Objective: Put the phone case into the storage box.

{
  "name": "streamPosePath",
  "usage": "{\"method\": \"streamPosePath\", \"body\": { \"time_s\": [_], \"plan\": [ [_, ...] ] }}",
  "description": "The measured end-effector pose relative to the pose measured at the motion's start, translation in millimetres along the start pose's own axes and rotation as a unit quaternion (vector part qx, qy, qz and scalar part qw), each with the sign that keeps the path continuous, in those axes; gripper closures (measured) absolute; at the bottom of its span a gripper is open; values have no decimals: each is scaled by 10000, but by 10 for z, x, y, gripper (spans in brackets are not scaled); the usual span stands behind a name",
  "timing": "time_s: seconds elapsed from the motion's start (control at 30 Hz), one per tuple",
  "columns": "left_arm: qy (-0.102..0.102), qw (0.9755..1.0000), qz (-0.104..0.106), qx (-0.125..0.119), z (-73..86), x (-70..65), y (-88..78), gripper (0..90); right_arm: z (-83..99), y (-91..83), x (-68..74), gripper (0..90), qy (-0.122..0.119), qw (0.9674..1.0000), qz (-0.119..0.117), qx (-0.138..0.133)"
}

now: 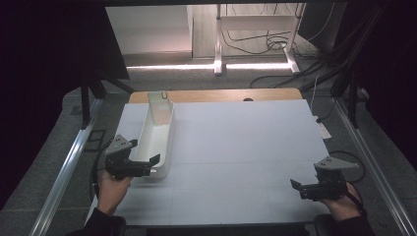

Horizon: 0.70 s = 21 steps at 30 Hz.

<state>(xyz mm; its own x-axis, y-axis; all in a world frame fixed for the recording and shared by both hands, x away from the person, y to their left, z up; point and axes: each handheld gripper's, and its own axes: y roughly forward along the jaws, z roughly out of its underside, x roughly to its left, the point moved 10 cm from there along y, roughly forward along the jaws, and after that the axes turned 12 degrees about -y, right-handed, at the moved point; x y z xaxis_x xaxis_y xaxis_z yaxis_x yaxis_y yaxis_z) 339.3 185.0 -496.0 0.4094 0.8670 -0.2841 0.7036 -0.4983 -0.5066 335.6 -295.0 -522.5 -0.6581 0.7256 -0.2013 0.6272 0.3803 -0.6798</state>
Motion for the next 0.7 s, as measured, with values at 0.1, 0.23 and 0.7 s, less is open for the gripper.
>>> {"method": "streamPosePath", "body": {
  "time_s": [0.1,0.23,0.7],
  "plan": [
    [-16,10000,-1,-14,20,7,-30,0,0,1,0,0,2,10000,-2,1],
    [-44,10000,-3,-27,57,8,-79,0,0,2,0,0,-3,10000,2,5],
    [-116,9999,-84,-75,191,38,-244,0,1,3,1,0,-10,10000,1,7]
  ]
}}
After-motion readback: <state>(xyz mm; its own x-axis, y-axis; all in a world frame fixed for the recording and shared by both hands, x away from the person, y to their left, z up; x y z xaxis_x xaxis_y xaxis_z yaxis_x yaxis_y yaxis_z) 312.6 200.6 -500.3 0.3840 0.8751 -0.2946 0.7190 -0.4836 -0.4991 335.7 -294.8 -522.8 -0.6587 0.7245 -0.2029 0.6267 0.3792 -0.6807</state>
